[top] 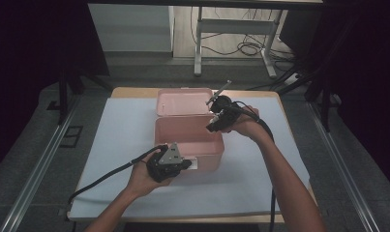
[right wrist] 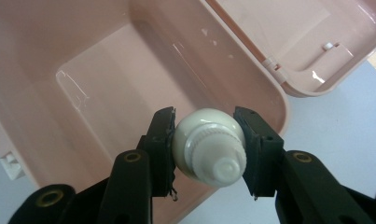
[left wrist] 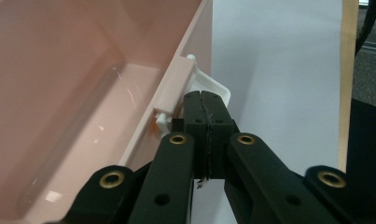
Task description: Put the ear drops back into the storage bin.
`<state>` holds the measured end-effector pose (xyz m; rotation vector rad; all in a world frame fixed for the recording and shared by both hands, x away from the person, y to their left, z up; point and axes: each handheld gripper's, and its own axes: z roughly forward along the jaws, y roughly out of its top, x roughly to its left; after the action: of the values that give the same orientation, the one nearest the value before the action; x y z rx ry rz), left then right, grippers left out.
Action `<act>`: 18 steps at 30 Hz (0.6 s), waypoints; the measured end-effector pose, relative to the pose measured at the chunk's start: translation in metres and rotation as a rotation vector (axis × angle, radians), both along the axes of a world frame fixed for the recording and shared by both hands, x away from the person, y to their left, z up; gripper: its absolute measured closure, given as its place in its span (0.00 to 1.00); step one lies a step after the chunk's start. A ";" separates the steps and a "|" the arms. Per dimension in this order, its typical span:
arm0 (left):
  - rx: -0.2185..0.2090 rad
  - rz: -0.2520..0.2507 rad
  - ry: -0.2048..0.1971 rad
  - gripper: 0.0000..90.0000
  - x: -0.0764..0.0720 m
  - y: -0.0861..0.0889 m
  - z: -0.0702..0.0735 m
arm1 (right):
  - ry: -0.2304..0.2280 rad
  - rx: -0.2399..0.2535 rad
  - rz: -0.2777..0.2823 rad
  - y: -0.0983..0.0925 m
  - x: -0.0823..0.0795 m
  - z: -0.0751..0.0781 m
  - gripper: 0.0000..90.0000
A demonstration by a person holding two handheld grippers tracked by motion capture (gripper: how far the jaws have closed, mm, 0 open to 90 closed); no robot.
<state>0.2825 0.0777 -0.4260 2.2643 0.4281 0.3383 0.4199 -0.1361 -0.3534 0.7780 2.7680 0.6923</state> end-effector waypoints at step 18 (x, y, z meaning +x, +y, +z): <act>-0.003 -0.001 -0.001 1.00 0.000 0.000 0.000 | 0.008 -0.014 0.009 0.007 0.003 -0.012 0.67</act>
<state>0.2823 0.0781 -0.4264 2.2608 0.4266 0.3382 0.4231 -0.1290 -0.3651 0.7685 2.7822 0.6716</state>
